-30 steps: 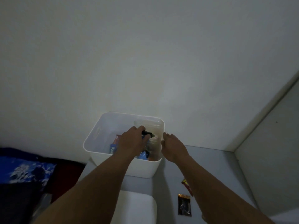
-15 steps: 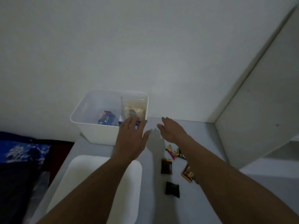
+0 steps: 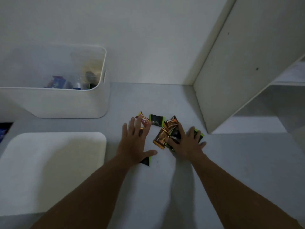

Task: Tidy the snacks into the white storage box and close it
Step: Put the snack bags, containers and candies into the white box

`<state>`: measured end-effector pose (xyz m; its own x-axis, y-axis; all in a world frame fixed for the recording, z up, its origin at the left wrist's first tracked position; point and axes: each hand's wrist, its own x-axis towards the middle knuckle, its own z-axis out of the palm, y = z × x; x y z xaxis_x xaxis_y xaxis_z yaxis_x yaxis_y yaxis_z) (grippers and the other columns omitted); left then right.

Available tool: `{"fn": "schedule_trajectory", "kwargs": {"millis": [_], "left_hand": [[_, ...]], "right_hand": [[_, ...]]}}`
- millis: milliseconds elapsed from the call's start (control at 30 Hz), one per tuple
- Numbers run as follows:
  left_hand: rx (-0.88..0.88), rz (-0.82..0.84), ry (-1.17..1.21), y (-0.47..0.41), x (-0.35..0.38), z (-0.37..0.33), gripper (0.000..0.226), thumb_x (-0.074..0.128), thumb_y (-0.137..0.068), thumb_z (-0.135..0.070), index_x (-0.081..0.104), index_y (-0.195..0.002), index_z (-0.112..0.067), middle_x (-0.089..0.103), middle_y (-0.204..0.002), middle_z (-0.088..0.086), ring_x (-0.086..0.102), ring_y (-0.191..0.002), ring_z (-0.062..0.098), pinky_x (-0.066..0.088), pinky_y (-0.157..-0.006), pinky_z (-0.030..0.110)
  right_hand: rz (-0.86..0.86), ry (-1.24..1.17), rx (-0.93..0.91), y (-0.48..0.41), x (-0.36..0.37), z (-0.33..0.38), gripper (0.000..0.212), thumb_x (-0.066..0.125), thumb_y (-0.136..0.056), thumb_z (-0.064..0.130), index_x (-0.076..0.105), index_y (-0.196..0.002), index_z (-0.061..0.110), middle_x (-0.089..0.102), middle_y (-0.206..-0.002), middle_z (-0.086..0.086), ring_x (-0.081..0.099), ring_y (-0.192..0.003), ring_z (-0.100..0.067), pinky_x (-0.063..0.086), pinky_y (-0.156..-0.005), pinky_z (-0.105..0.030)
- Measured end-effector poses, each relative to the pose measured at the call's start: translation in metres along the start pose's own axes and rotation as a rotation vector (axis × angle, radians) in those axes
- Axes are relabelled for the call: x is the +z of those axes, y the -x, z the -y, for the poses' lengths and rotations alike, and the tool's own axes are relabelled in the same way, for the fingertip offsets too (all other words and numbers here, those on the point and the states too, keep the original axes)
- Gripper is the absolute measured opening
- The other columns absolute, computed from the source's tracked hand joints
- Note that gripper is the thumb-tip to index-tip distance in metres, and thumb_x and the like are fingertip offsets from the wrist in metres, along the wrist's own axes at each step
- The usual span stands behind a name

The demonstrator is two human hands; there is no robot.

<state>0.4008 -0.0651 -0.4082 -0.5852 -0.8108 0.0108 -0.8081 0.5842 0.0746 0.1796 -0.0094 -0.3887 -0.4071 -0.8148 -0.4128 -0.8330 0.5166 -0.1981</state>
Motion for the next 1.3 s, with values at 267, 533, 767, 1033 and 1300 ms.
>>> {"fn": "schedule_trajectory", "kwargs": {"millis": [267,533,767,1033,1300], "left_hand": [[0.156,-0.111,-0.06,-0.051,0.022,0.009,0.096,0.028,-0.073,-0.091,0.037,-0.149,-0.032,0.027,-0.159,0.015,0.026,-0.144,0.042,0.023,-0.11,0.063],[0.139,-0.247,-0.082,-0.043,0.018,0.009,0.035,0.044,-0.091,-0.051,0.059,-0.096,-0.019,0.057,-0.09,0.007,0.056,-0.07,0.028,0.046,-0.053,0.035],[0.065,-0.28,-0.005,-0.033,0.001,0.041,0.027,0.047,-0.088,-0.036,0.067,-0.087,-0.019,0.057,-0.075,0.002,0.056,-0.053,0.023,0.041,-0.037,0.027],[-0.048,-0.306,0.152,-0.02,-0.093,0.055,0.022,0.059,-0.091,-0.038,0.065,-0.107,-0.023,0.061,-0.091,0.002,0.064,-0.067,0.024,0.045,-0.049,0.03],[-0.174,-0.518,0.17,-0.01,-0.22,0.133,0.03,0.048,-0.09,-0.042,0.065,-0.102,-0.021,0.061,-0.092,0.002,0.065,-0.077,0.027,0.048,-0.057,0.035]], "right_hand": [[-0.479,0.099,-0.262,-0.014,0.022,0.001,0.046,0.041,-0.092,0.058,0.057,-0.122,0.027,0.055,-0.12,-0.003,0.05,-0.112,-0.028,0.04,-0.093,-0.045],[-0.397,0.021,-0.293,-0.013,0.012,0.012,0.05,0.046,-0.093,0.062,0.053,-0.117,0.019,0.048,-0.108,-0.005,0.06,-0.085,-0.026,0.048,-0.063,-0.033],[-0.321,-0.077,-0.296,-0.008,-0.018,0.034,0.043,0.054,-0.095,0.045,0.051,-0.126,0.016,0.047,-0.115,-0.008,0.06,-0.083,-0.03,0.044,-0.066,-0.032],[-0.326,-0.113,-0.329,0.013,-0.076,0.088,0.032,0.06,-0.094,0.038,0.057,-0.112,0.012,0.055,-0.107,-0.008,0.059,-0.089,-0.028,0.047,-0.073,-0.035],[-0.421,-0.284,-0.472,0.028,-0.149,0.215,0.03,0.064,-0.09,0.04,0.06,-0.104,0.015,0.056,-0.094,-0.004,0.058,-0.087,-0.025,0.043,-0.068,-0.032]]}}
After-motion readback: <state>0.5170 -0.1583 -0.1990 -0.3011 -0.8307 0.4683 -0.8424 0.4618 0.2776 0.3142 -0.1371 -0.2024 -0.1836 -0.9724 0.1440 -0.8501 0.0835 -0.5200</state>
